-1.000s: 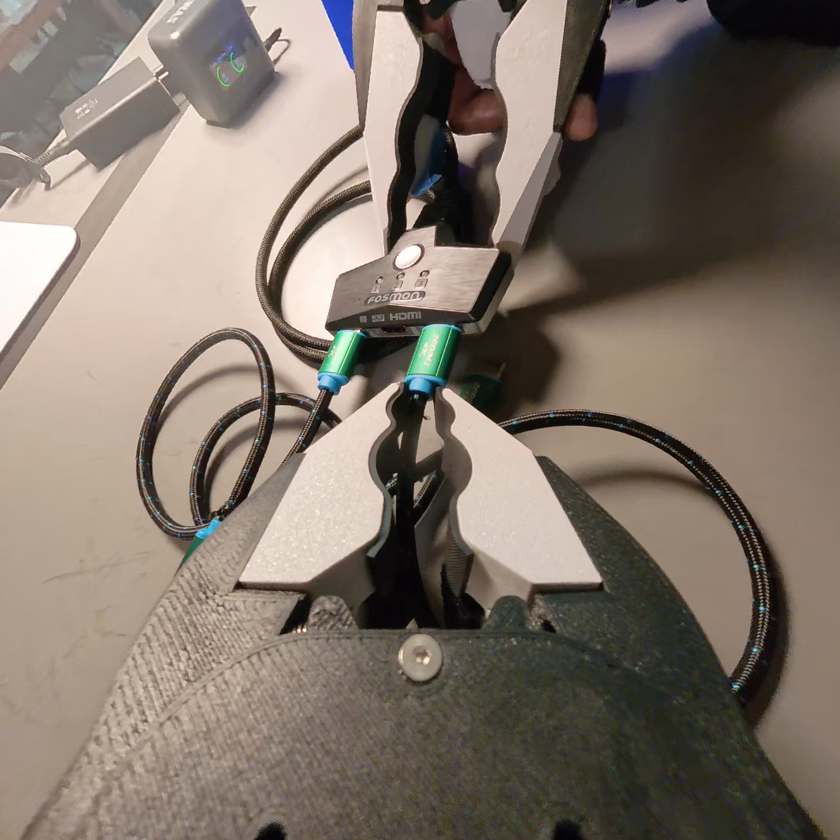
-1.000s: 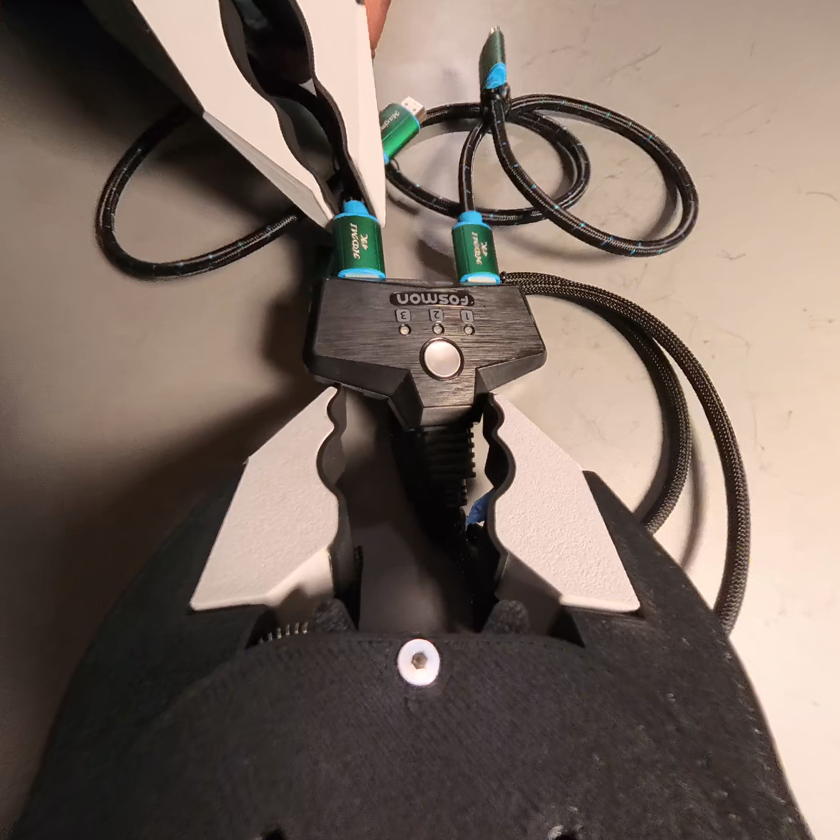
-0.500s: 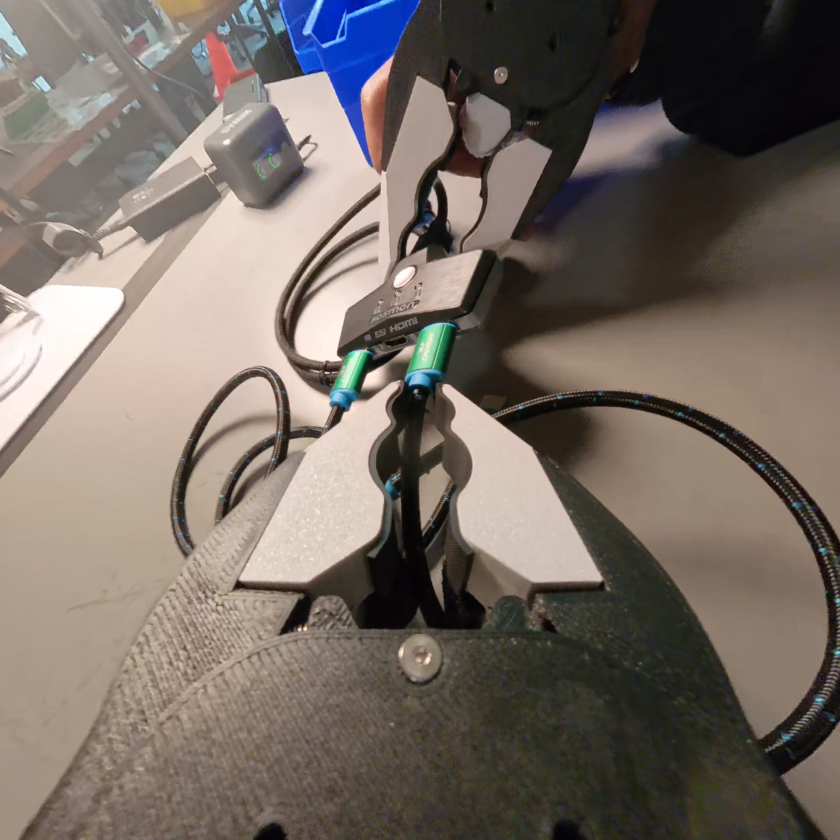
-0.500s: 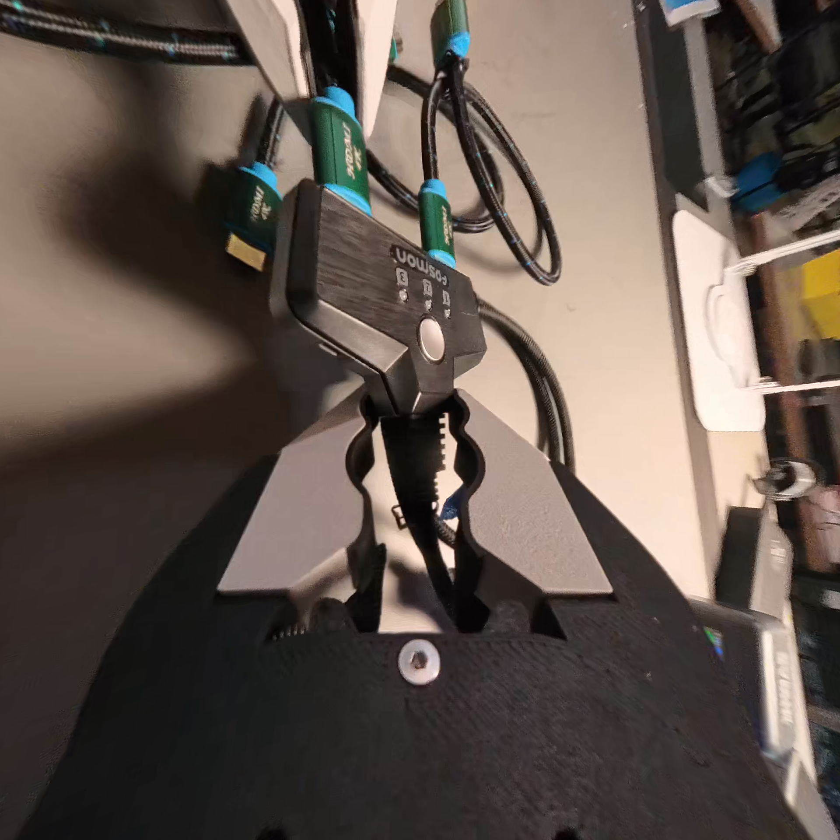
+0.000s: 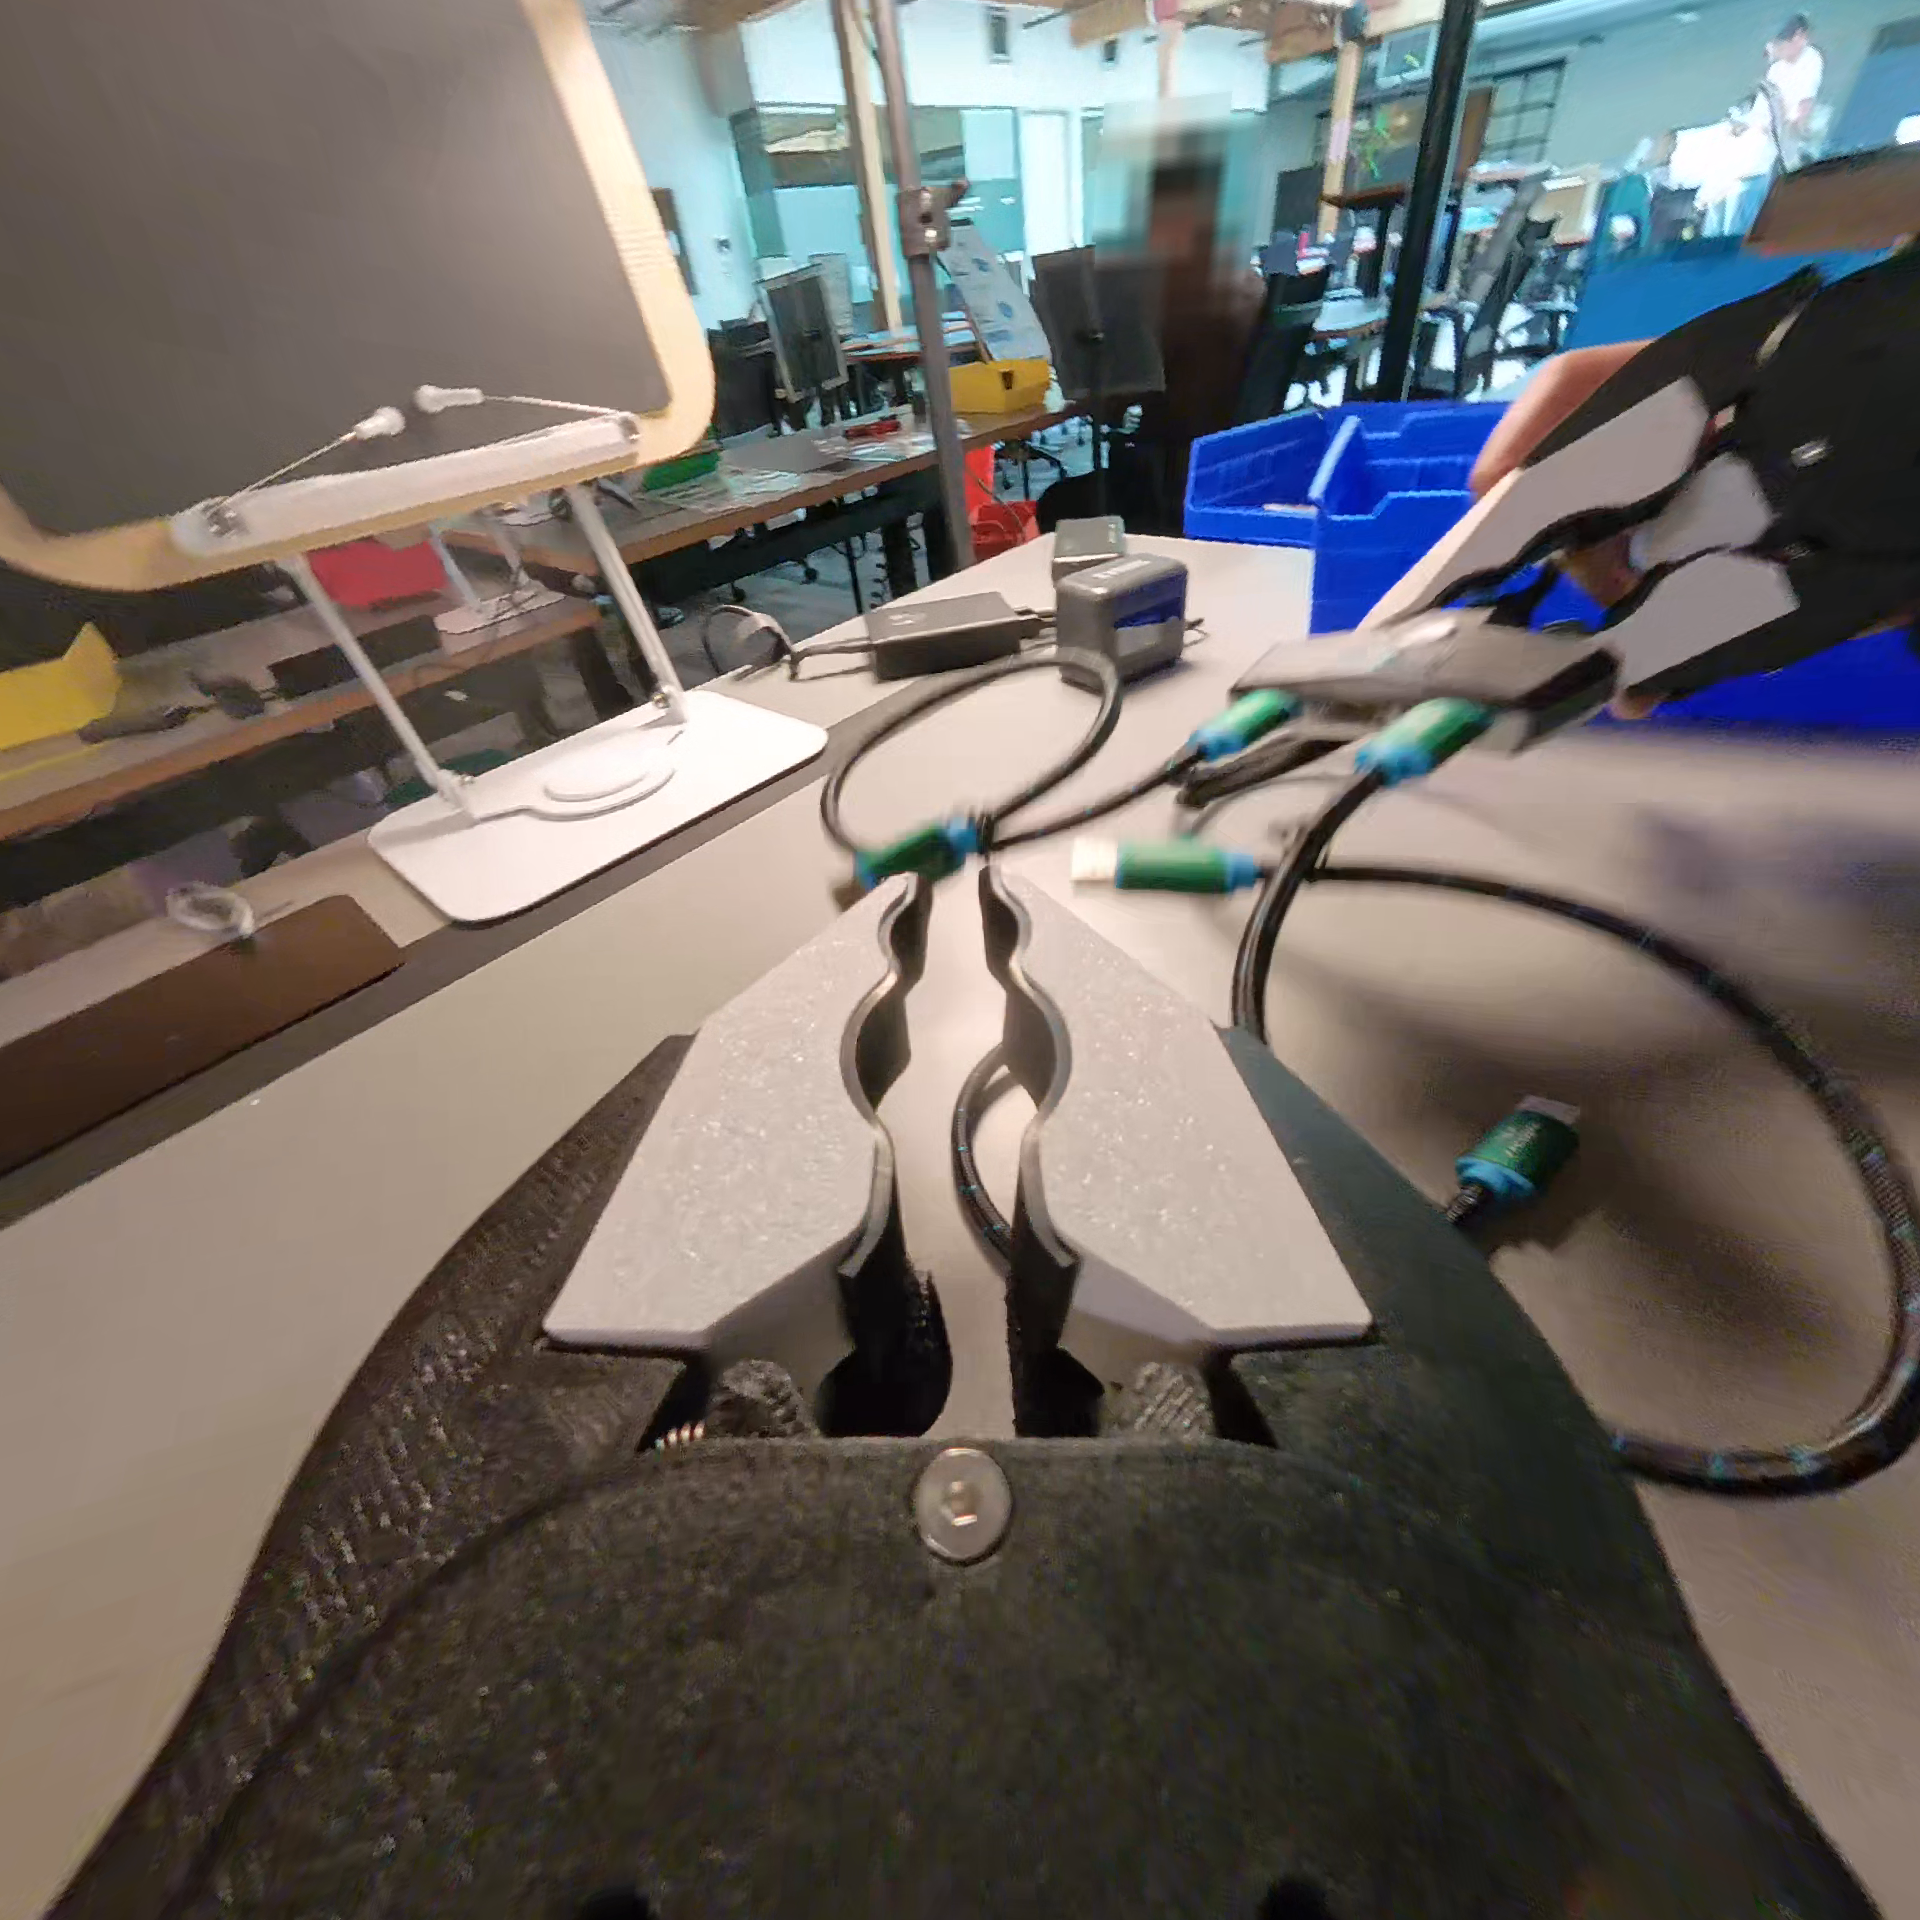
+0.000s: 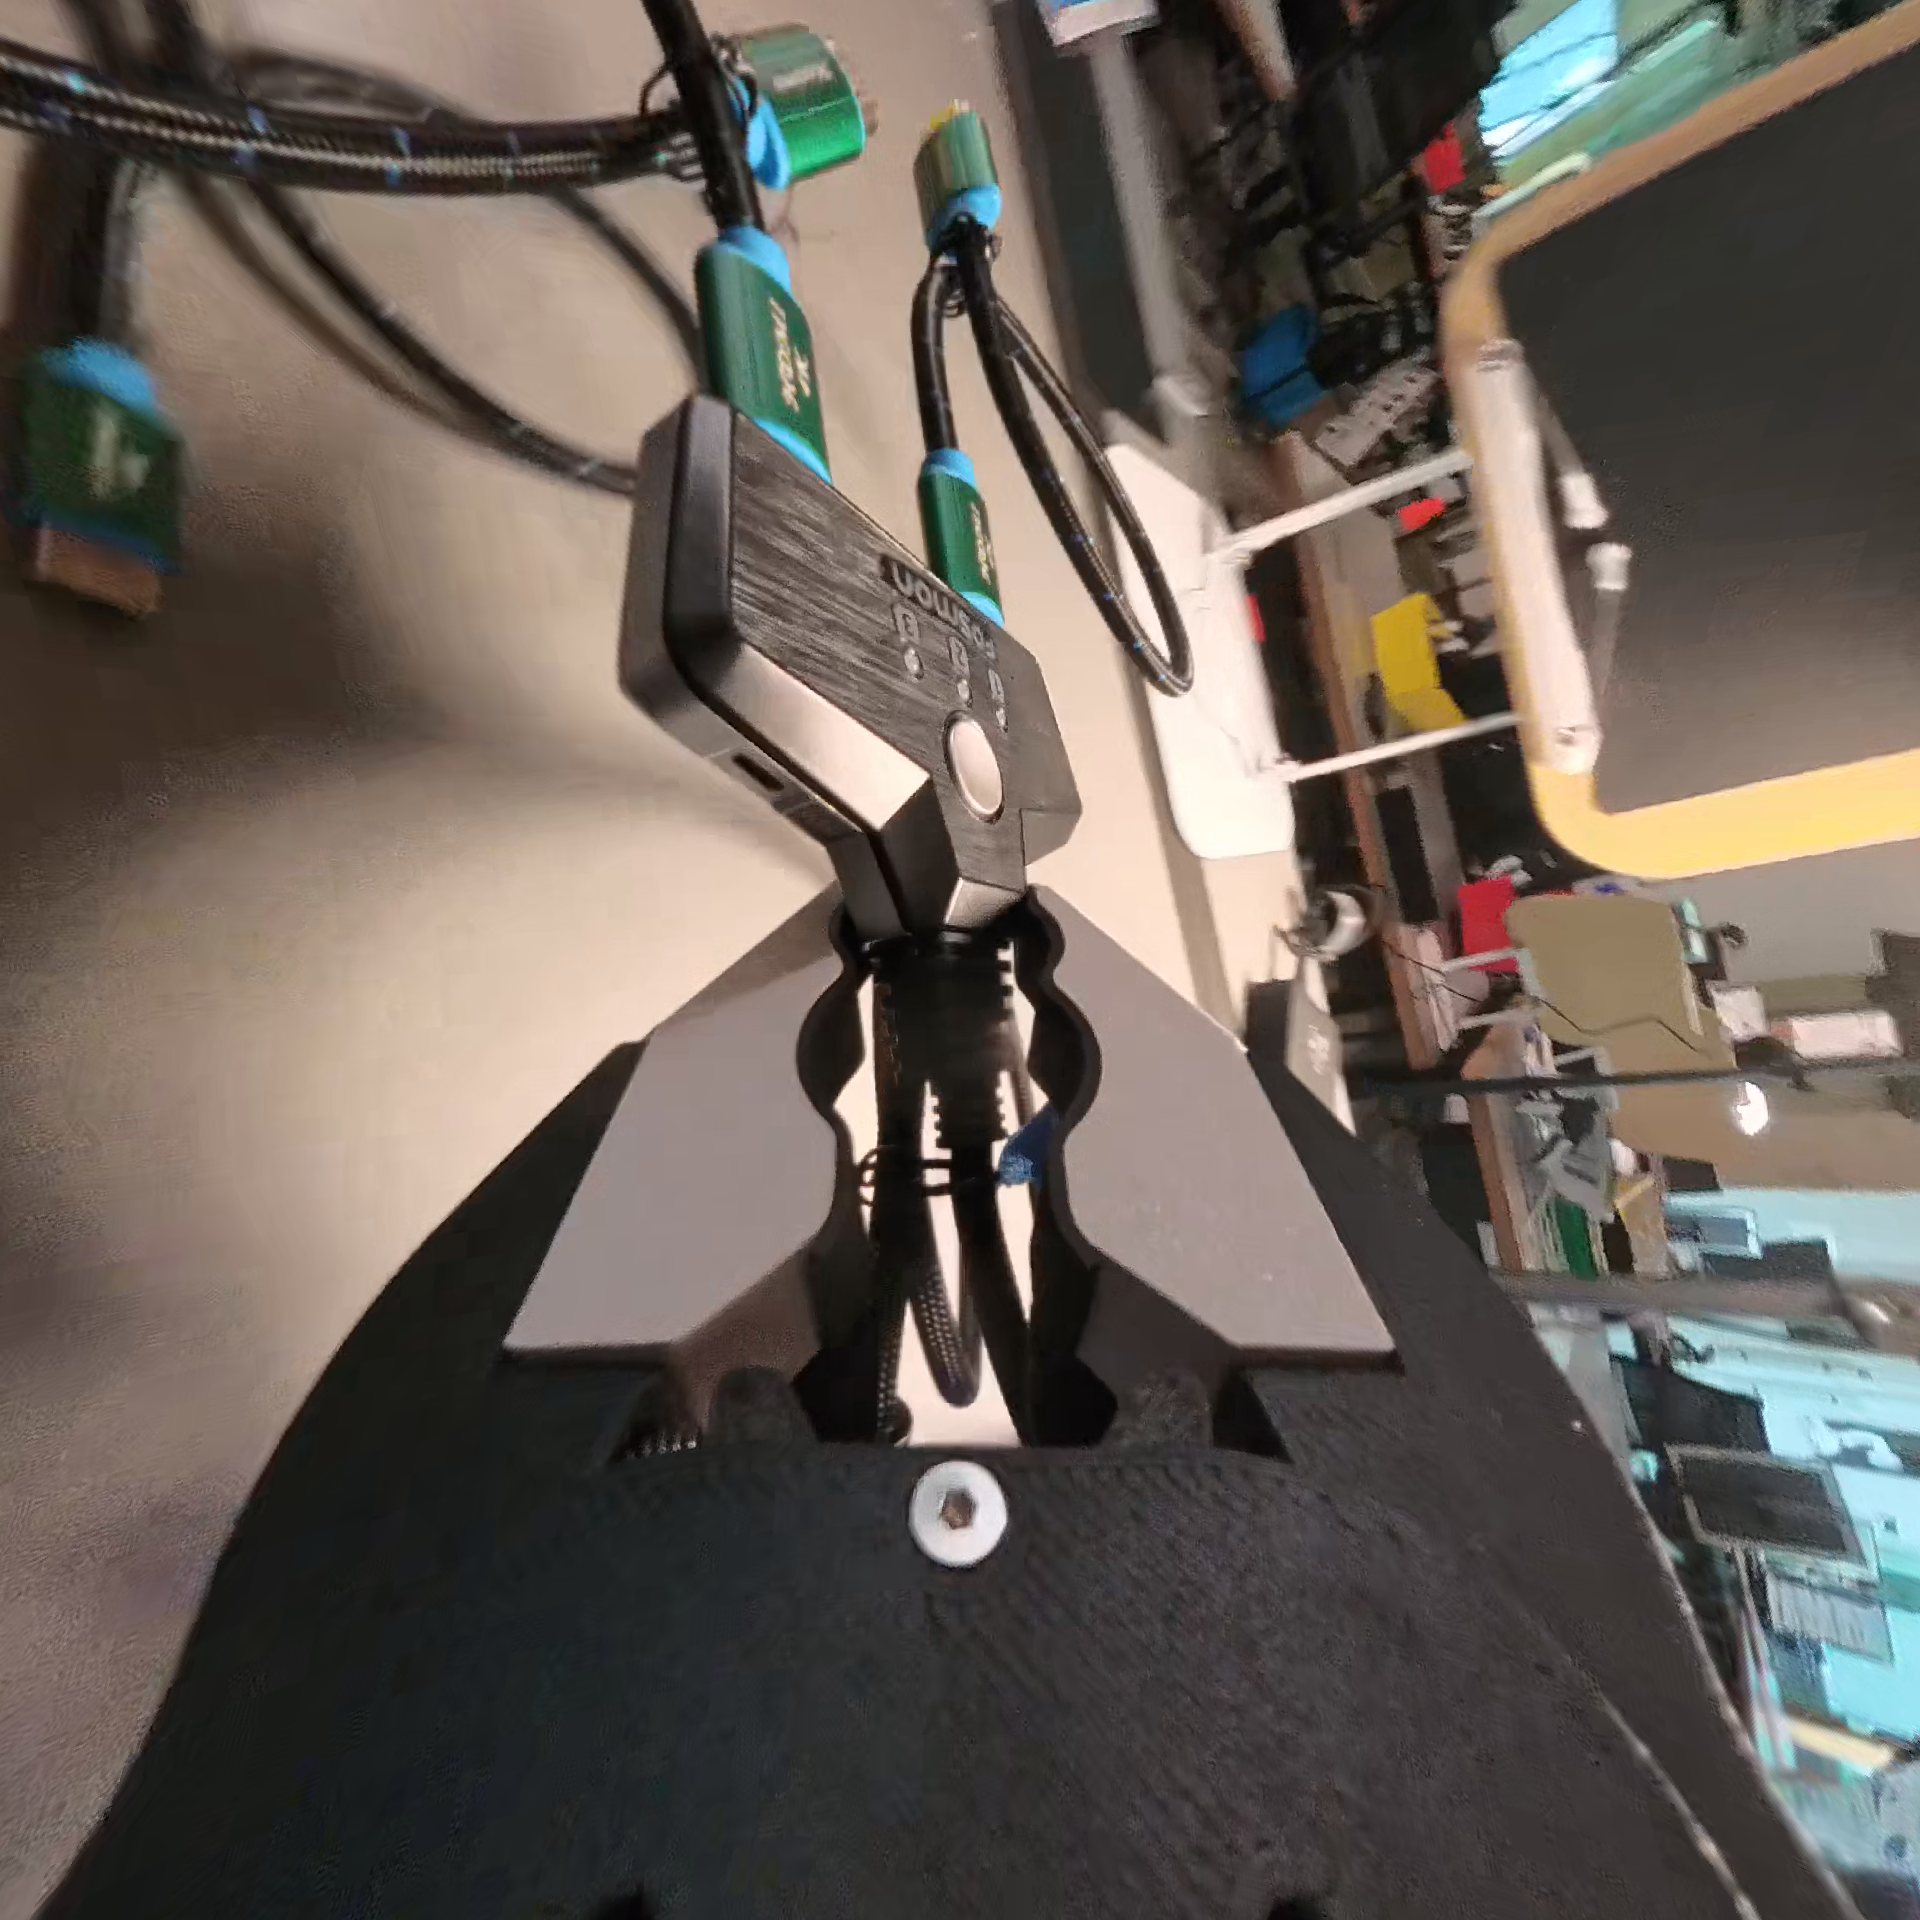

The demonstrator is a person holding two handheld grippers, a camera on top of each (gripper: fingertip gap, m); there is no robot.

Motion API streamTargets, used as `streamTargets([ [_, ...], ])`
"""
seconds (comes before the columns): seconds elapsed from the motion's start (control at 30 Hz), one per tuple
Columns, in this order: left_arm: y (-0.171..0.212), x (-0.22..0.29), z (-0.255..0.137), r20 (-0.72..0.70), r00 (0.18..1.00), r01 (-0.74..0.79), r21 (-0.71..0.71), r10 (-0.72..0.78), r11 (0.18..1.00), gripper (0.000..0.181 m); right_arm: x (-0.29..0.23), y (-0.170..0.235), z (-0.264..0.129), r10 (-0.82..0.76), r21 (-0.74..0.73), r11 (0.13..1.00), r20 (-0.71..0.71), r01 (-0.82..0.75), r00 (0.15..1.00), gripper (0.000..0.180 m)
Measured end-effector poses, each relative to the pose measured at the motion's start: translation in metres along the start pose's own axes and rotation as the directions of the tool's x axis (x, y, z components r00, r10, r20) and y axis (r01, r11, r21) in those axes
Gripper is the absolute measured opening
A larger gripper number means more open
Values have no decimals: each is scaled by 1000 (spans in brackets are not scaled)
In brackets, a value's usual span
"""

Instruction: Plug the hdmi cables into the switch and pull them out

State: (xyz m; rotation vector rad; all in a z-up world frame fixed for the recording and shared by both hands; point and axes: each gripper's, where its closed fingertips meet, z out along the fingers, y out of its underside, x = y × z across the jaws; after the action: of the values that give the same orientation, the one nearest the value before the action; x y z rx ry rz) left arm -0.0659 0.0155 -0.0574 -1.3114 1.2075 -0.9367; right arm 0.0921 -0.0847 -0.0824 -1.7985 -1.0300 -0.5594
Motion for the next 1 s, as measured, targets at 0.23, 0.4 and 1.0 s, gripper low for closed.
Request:
streamTargets([
  [0.23, 11, -2, 4, 0, 999, 42, -29, -42, 999, 10, 105, -13, -103, 244, 46, 969, -304, -242, 921, 26],
  [0.4, 15, 14, 9, -30, 999, -20, -69, 18, 997, 9, 162, 53, -196, 295, -68, 917, -546, -392, 784, 25],
  [1.0, 19, 49, 17, -152, 988, -11, -75, -1, 997, 8, -2, 247, -146, 780, -527, 329, -316, -784, 540, 28],
])
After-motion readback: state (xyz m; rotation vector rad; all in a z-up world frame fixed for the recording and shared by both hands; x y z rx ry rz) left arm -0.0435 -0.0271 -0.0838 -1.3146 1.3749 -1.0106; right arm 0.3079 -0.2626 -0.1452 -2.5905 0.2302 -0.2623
